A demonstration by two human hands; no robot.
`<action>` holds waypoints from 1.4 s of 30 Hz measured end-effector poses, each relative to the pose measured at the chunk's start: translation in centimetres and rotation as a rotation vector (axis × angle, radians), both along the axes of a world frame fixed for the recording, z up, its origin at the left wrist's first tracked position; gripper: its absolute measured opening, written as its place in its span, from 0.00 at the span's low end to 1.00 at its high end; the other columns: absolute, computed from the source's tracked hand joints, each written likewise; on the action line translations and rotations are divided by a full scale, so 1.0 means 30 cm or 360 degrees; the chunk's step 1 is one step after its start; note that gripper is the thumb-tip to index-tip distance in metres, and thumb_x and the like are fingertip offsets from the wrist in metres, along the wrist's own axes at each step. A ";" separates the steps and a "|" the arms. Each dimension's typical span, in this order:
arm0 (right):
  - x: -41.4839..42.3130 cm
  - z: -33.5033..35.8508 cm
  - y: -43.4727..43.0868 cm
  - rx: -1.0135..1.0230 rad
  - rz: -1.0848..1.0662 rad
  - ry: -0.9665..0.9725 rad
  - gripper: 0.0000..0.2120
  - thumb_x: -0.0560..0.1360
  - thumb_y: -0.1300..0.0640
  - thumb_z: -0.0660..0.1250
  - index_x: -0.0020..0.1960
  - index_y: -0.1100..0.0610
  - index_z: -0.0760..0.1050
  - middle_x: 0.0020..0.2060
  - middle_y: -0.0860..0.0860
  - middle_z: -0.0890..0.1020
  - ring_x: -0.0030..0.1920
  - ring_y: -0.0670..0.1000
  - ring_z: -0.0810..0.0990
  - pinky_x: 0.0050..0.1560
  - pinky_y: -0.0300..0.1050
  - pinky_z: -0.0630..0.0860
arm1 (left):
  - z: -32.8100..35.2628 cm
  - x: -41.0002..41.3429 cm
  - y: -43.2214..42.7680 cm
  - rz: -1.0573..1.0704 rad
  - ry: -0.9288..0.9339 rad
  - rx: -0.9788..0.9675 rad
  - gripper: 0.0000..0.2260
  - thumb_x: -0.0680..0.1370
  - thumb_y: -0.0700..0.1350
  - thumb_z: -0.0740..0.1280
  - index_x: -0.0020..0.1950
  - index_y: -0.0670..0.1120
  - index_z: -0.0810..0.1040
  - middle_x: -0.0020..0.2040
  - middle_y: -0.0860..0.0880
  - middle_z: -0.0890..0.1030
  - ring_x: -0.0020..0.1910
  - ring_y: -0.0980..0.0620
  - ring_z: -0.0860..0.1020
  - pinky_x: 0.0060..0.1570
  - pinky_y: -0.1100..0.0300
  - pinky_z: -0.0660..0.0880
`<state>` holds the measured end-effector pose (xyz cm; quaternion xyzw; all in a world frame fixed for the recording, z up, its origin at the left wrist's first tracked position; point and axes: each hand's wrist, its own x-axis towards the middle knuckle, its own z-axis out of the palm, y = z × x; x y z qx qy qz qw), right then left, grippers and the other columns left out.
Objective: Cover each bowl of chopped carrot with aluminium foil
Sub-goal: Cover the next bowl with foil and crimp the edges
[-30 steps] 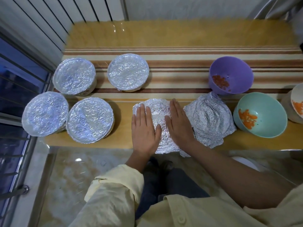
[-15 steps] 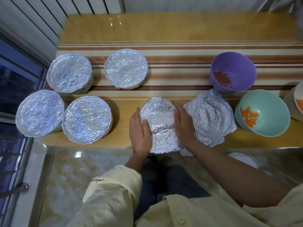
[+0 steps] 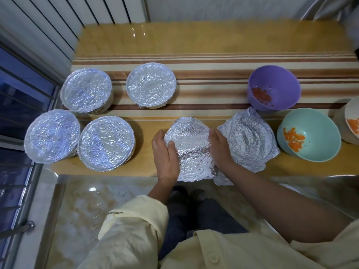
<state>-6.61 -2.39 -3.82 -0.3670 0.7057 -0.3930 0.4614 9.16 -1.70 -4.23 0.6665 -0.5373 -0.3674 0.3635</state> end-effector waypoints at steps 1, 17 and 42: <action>0.003 0.002 0.003 0.0012 -0.0022 0.0004 0.16 0.84 0.52 0.51 0.43 0.58 0.69 0.35 0.50 0.68 0.37 0.45 0.66 0.39 0.41 0.64 | 0.002 0.004 -0.002 0.0012 -0.0041 -0.0001 0.32 0.78 0.56 0.49 0.75 0.37 0.65 0.74 0.41 0.64 0.74 0.46 0.63 0.76 0.51 0.59; 0.091 0.032 0.169 0.0085 -0.0484 -0.0301 0.15 0.82 0.60 0.50 0.68 0.55 0.63 0.50 0.49 0.70 0.45 0.47 0.68 0.48 0.44 0.64 | 0.037 0.021 0.043 -0.0020 -0.0348 0.0121 0.32 0.79 0.54 0.47 0.79 0.38 0.58 0.78 0.41 0.64 0.78 0.45 0.60 0.76 0.55 0.51; 0.018 -0.016 -0.067 -0.0484 0.0962 0.1426 0.26 0.81 0.51 0.47 0.75 0.65 0.59 0.74 0.59 0.62 0.75 0.56 0.59 0.73 0.51 0.57 | -0.024 -0.109 -0.023 -0.0277 -0.1245 -0.0133 0.28 0.83 0.53 0.47 0.79 0.38 0.60 0.80 0.40 0.59 0.79 0.38 0.56 0.76 0.40 0.45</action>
